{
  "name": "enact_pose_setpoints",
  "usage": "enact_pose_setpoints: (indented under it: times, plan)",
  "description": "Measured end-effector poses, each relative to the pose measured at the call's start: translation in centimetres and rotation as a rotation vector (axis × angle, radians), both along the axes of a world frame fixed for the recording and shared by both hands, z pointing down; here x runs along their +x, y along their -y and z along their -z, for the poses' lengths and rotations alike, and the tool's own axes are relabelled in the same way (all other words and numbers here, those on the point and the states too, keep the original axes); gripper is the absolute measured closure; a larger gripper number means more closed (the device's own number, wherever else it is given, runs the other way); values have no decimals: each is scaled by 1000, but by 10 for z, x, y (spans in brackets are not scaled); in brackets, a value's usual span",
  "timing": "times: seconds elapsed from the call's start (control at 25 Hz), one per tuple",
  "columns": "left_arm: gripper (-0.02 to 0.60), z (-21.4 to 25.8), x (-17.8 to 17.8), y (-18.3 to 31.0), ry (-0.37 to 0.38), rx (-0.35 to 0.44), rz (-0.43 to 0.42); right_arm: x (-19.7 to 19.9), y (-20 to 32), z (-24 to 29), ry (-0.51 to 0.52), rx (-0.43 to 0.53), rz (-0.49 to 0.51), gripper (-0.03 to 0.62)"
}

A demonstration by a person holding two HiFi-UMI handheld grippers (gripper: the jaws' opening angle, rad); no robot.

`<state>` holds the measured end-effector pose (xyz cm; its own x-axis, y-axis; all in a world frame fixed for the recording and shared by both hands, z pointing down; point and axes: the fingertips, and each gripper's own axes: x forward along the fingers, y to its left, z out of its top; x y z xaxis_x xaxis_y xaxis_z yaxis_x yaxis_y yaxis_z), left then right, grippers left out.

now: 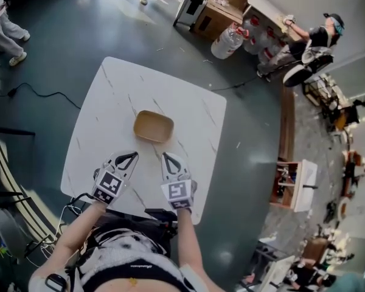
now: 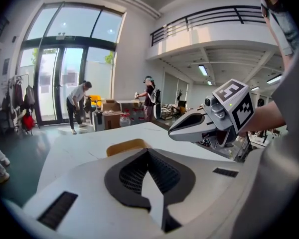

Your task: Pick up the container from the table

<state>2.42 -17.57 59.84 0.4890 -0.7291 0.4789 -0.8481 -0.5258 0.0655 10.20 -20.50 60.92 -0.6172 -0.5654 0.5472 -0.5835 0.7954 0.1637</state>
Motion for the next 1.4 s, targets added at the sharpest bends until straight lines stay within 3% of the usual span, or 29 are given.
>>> enact_pose_setpoints:
  times: [0.4, 0.88, 1.4]
  plan:
    - [581, -36, -1, 10, 25, -56, -60, -19, 9, -42, -170, -19, 101, 591]
    - [581, -67, -8, 29, 137, -89, -126, -31, 21, -73, -307, -33, 166, 591]
    - [581, -101, -11, 34, 151, -180, -151, -37, 30, -101, -461, -12, 245, 590]
